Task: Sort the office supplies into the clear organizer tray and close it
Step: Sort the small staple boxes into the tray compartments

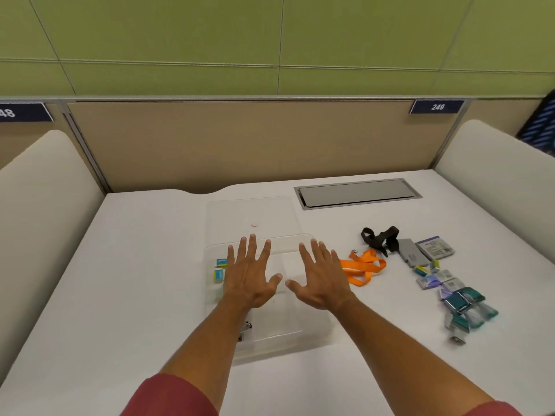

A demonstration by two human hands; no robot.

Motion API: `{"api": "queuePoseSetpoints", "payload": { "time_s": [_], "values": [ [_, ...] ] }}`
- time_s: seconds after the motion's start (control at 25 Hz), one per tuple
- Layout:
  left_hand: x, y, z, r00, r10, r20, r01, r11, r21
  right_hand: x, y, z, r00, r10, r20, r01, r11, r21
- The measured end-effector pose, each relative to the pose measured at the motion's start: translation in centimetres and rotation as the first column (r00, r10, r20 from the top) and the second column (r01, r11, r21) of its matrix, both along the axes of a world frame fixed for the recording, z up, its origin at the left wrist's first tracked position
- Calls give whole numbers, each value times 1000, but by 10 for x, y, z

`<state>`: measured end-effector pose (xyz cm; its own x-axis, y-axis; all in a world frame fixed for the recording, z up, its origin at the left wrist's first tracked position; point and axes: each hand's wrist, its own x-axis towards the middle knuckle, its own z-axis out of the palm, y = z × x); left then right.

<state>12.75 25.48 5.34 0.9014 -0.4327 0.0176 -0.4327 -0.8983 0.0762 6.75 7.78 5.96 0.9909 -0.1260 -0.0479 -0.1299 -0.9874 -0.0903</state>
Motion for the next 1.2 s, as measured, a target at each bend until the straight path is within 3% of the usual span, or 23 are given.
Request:
{"api": "queuePoseSetpoints", "payload": {
  "time_s": [0.44,0.84,1.2],
  "values": [
    [-55,-142,-2,991,-133,-13,133,991,-2,-77,-144,-5,986,-165,2,165,985,57],
    [-84,-264,-4,976,-210,-66,207,977,-47,-100,-261,-21,967,-254,-36,256,965,62],
    [-91,-343,-22,941,-237,-243,253,967,35,-92,-328,-43,938,-303,-170,316,947,55]
  ]
}}
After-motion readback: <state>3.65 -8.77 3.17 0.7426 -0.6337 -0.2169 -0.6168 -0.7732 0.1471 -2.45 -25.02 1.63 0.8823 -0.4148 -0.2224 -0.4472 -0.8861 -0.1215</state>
